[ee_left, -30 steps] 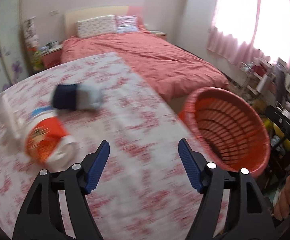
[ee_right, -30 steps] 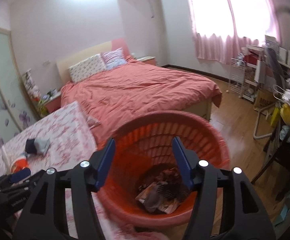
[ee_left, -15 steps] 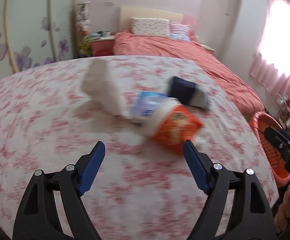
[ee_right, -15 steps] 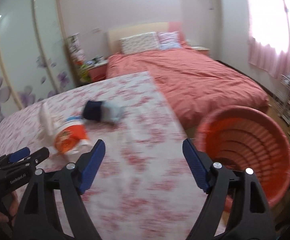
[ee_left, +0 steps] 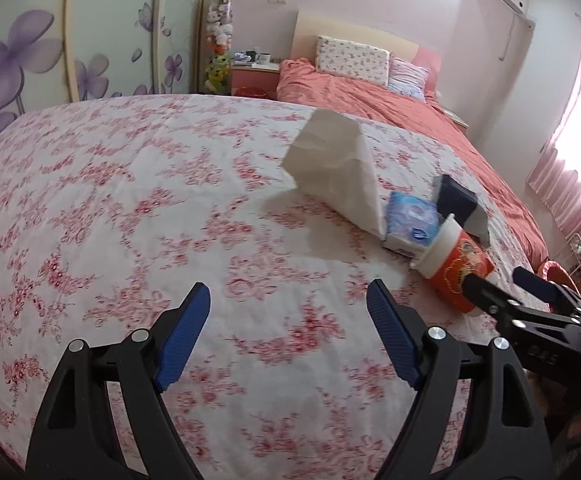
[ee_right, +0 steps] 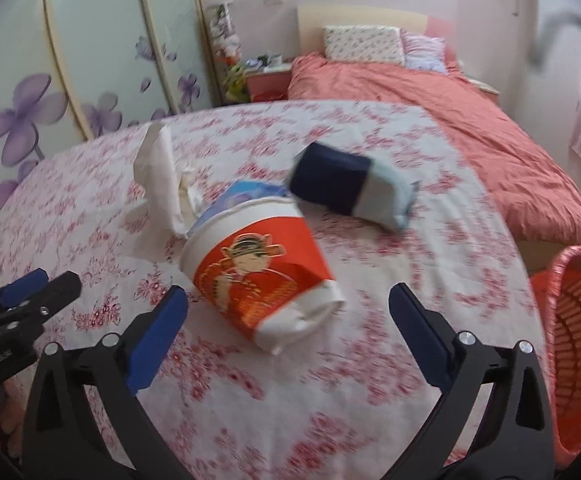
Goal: Collect trash
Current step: 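Grasp the white tissue with the left tool while the right tool grasps the red paper cup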
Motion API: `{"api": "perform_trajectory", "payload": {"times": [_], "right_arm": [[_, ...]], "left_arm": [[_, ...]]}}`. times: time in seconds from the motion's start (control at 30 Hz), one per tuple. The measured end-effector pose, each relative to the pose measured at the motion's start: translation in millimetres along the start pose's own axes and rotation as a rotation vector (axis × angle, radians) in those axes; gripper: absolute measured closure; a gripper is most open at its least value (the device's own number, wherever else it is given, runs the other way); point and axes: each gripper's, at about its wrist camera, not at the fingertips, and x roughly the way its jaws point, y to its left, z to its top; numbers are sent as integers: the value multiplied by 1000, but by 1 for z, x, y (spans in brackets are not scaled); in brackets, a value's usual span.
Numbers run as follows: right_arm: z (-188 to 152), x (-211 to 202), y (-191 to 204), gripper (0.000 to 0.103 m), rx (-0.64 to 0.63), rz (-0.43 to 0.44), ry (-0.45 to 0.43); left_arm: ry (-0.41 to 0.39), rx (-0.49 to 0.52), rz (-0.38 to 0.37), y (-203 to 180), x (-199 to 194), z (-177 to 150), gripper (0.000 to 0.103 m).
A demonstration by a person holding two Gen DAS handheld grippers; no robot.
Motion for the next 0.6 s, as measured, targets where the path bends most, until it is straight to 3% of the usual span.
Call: {"api": "perform_trajectory", "payload": {"times": [0.27, 0.6], "right_arm": [[4, 20, 5, 5, -15, -13, 36], [-4, 12, 3, 26, 2, -25, 21]], "left_arm": [[5, -29, -2, 14, 0, -1, 23], [28, -32, -7, 14, 6, -4, 23]]}}
